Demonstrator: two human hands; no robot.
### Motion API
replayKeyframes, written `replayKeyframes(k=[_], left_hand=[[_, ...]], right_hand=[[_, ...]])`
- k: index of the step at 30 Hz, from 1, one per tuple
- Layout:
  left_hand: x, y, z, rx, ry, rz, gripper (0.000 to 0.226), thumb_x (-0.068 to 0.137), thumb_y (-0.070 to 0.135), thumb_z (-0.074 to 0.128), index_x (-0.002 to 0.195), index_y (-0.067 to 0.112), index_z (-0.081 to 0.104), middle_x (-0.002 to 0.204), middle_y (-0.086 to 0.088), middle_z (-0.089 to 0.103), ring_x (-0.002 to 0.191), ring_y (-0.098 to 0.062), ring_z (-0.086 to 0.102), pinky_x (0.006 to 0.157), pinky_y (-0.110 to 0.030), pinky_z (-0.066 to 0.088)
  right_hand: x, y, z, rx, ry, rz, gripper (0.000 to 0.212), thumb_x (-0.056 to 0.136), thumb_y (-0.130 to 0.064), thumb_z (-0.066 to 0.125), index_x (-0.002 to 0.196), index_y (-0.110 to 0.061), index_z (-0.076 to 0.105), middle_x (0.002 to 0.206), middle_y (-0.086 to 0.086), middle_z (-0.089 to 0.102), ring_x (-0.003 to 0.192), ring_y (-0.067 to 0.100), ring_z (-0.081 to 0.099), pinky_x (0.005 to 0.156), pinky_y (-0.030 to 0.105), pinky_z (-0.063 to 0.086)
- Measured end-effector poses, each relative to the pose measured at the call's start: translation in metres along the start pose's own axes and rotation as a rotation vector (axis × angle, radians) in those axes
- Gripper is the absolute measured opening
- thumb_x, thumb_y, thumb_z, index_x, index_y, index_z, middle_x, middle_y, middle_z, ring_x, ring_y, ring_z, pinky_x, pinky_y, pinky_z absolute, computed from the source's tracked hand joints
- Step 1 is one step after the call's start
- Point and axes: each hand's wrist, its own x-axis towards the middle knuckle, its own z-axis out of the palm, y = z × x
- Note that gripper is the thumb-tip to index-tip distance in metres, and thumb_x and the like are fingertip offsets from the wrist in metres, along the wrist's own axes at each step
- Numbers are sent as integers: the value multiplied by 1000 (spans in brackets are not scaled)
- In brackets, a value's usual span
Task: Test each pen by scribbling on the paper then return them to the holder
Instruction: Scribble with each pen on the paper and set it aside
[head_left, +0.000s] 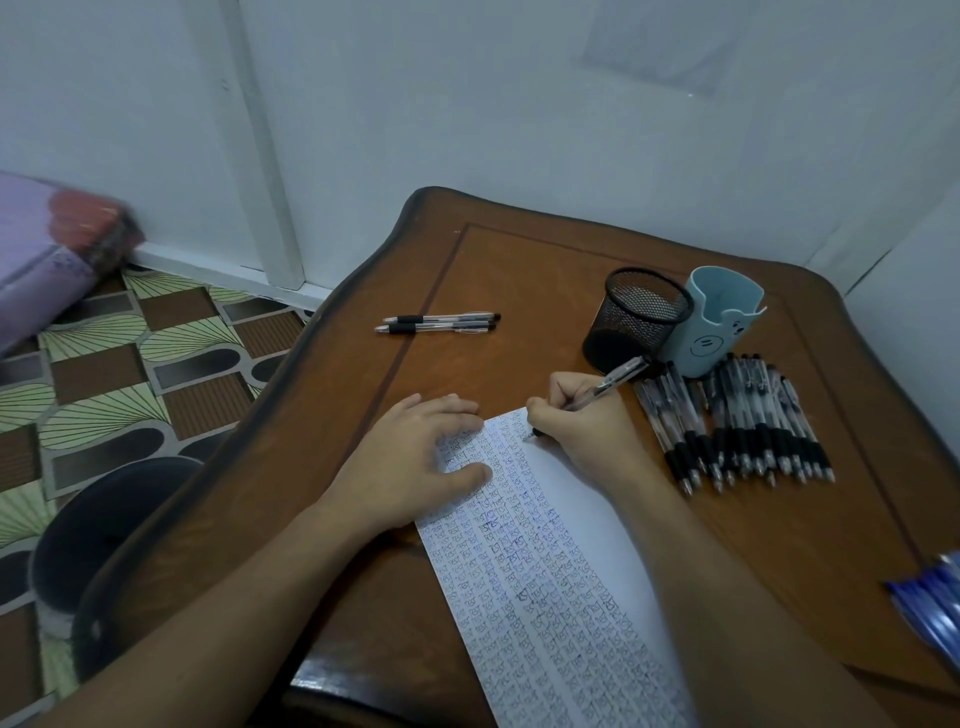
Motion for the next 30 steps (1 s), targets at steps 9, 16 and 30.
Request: replayKeyframes(k=[9,16,30], left_hand=[[1,1,0,9,-14,-20,70,73,65,50,134,30,55,145,20,44,126,18,19,113,-17,4],[1,2,0,-2,-9,-18,84,65,77,36,133,31,56,143,21,45,125,19,20,113,-18,5],[1,1,1,-22,-10,-20,83,65,76,38,132,30,57,143,20,46,126,18,21,113,-19,5]], right_hand=[[1,1,-3,49,11,29,50,86,7,63,52,-17,37,54,2,33,54,13,43,50,24,47],[1,0,-2,13,27,1,48,87,8,63,55,-14,35,53,1,31,49,7,40,51,24,49],[-1,-3,-2,0,54,4,49,86,7,63,53,-16,35,53,-1,32,55,15,42,52,23,49]])
